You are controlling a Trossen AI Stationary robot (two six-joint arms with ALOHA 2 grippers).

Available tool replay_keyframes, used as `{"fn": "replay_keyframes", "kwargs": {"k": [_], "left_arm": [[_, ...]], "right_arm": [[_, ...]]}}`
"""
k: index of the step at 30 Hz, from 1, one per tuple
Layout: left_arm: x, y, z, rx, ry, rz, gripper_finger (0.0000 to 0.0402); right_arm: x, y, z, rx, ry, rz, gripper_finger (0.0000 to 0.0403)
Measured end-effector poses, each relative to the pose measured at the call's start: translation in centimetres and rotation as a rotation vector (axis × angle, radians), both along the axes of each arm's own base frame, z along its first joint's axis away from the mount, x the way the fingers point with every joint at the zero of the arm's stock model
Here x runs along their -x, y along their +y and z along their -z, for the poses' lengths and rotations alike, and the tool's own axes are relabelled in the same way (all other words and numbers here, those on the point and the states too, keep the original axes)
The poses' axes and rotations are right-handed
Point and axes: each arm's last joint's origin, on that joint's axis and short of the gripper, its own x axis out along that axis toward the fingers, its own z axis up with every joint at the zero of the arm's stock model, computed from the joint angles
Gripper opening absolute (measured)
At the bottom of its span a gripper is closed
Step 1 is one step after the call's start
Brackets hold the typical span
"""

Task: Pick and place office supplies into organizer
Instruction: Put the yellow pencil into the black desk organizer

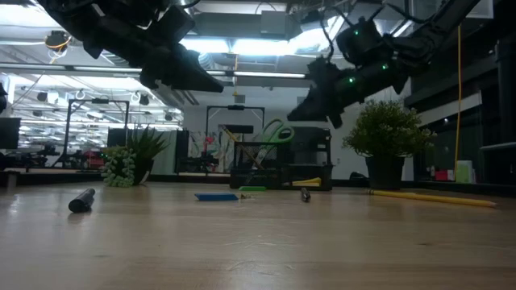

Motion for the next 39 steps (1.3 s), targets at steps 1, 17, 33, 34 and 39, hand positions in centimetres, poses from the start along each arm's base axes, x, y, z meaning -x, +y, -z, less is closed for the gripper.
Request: {"fn": "replay_keyframes", "kwargs": {"k": [1,17,33,34,39], "left_arm": [[0.0,0.0,-0.1,-0.001,-0.006,0.0,0.0003],[-0.7,-3.3,-1.2,0.084,-0.14,0.107,0.0003],[-0.7,-5.7,-1.2,0.125,-0.139,0.193,0.0004],[-0.7,-5.7,-1.2,0.125,-0.138,0.192,0.0005],[-0.7,-5.7,-1.2,0.125,-0.136,0.193,0.0004]], "right_arm": [[-0.1,0.2,-0.3,0.026,-0.002,-0.017,0.0009],[-1.5,4.9,-4.1,0.235,0.205,-0.149,0.0004],[2.7,9.0,-3.1,-0.066,0.558,-0.021,0.0002],[2.7,9.0,-2.8,-0.089,0.573,-0.001,0.0002],[2.2,9.0,-1.4,-0.117,0.631,0.026,0.0002]]}}
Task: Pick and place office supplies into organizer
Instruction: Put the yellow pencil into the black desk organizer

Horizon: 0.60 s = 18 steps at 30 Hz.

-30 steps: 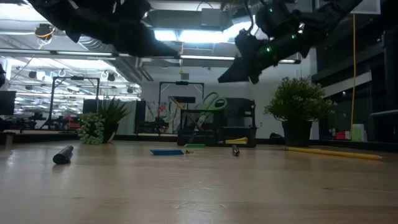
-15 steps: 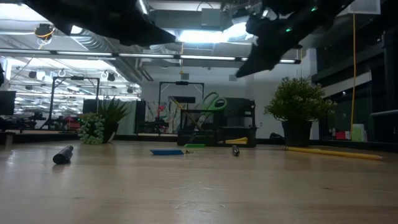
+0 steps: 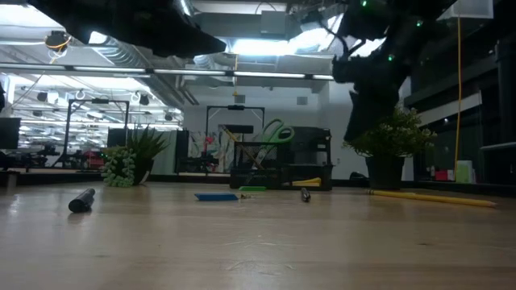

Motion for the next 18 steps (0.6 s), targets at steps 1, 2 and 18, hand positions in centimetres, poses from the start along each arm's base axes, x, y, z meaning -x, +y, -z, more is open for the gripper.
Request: {"fn": "replay_keyframes", "kwargs": {"k": [1,2,18], "left_arm": [[0.0,0.0,0.0,0.0,0.003,0.0,0.0003],[0.0,0.0,0.0,0.0,0.003,0.0,0.0002],[0.1,0.0,0.2,-0.002,0.022,-0.001,0.0003]], "right_arm": [[0.0,-0.1,0.3,0.003,0.024,0.006,0.0001],[0.1,-0.2,0.6,0.006,0.054,0.016,0.0001],[0.0,-1.2,1.4,-0.04,0.271,0.083,0.0035]]}}
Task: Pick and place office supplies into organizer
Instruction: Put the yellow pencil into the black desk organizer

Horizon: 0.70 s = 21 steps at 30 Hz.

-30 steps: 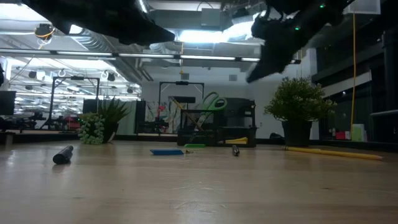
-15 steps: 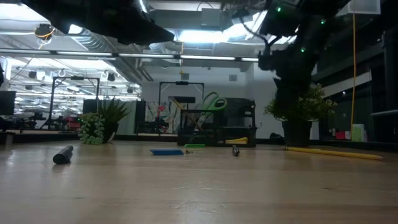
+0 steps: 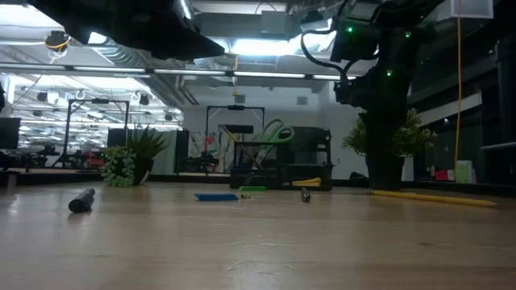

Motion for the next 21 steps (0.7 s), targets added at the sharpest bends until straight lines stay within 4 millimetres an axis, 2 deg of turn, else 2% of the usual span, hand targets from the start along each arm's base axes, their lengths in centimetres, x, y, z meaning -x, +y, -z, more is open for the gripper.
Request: {"fn": "replay_keyframes", "kwargs": {"k": [14,21], "left_arm": [[0.1,0.0,0.3,-0.002,0.03,0.0,0.0005],[0.1,0.0,0.3,0.013,0.03,-0.004,0.0002]], "right_arm": [[0.4,0.1,0.1,-0.049,0.027,0.041,0.0117],[1.5,0.3,2.1,-0.061,0.058,0.078,0.013]]}}
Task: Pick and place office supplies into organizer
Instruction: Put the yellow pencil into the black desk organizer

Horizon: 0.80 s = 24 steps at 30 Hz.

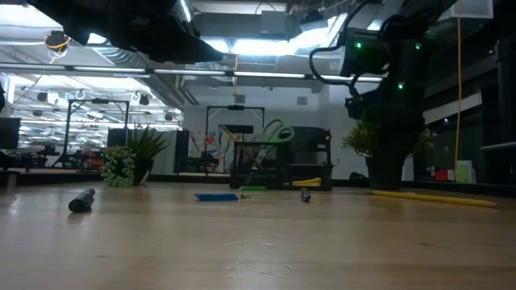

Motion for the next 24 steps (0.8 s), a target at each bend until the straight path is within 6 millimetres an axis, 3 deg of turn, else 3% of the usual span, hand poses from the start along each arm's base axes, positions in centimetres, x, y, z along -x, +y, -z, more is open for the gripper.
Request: {"fn": "replay_keyframes", "kwargs": {"k": [11,24], "left_arm": [[0.0,0.0,0.0,0.002,-0.001,-0.001,0.0002],[0.0,0.0,0.0,0.003,-0.001,-0.001,0.0002]], "right_arm": [[0.5,0.1,1.5,0.001,-0.029,0.005,0.0131],[0.1,0.0,1.5,0.017,-0.071,0.008,0.0131]]}}
